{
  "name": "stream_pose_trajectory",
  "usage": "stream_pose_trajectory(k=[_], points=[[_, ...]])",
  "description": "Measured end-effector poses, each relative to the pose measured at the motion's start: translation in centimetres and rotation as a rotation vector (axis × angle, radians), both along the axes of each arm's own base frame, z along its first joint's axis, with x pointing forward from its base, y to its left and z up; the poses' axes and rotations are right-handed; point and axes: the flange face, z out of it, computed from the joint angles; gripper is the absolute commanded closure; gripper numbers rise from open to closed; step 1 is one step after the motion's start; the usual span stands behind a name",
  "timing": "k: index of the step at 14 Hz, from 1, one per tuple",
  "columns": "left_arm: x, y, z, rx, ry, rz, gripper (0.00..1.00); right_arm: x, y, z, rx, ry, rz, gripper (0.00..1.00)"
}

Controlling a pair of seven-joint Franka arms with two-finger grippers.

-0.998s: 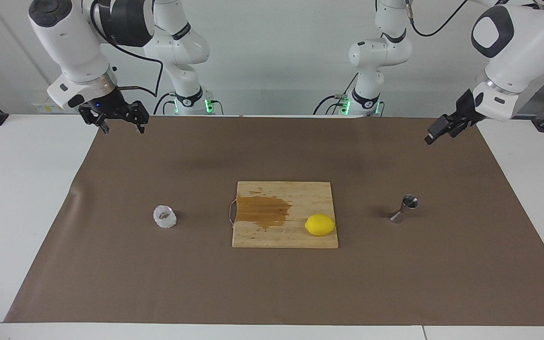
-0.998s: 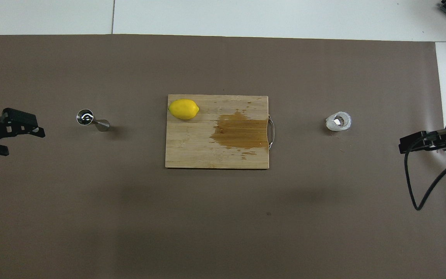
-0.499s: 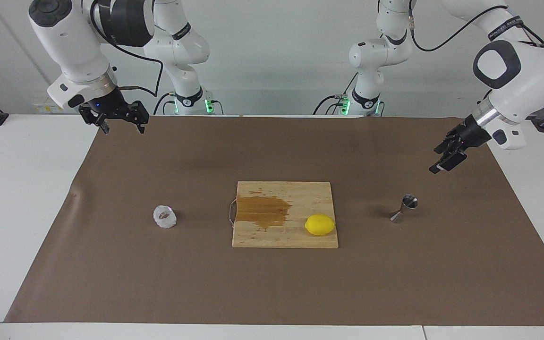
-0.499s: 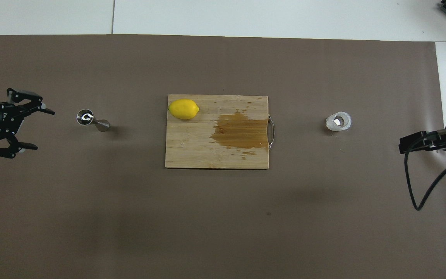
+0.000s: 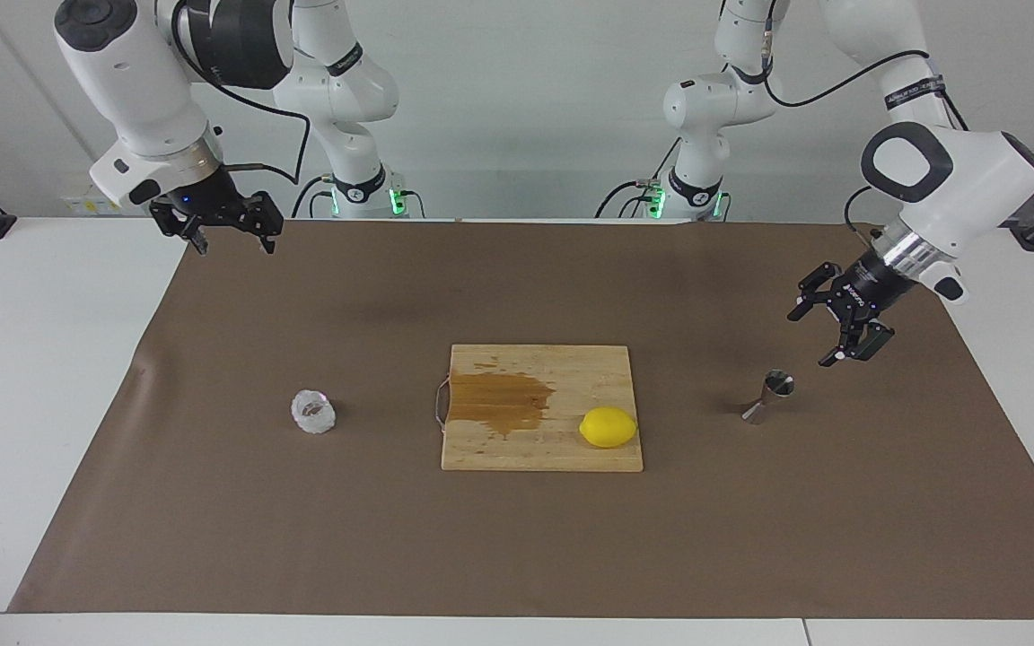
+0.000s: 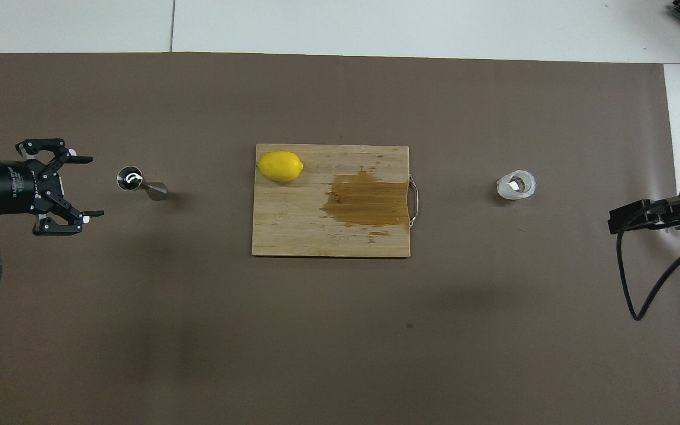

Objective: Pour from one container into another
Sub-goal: 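Reach the left gripper toward the small metal cup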

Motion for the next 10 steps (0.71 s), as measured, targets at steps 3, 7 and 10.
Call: stream_pose_trajectory(k=[3,7,10], points=[[-0.7,0.9,-1.4,-0.062,0.020,0.262,0.00,0.0,0.0,0.0,0.000,0.000,0.000,0.00],[-2.3,1.2,-4.0,-0.136,0.043,0.524,0.00,0.0,0.0,0.0,0.000,0.000,0.000,0.00],[-3.3,-0.1,-5.2,-0.186,0.067,0.644,0.00,0.0,0.0,0.0,0.000,0.000,0.000,0.00]])
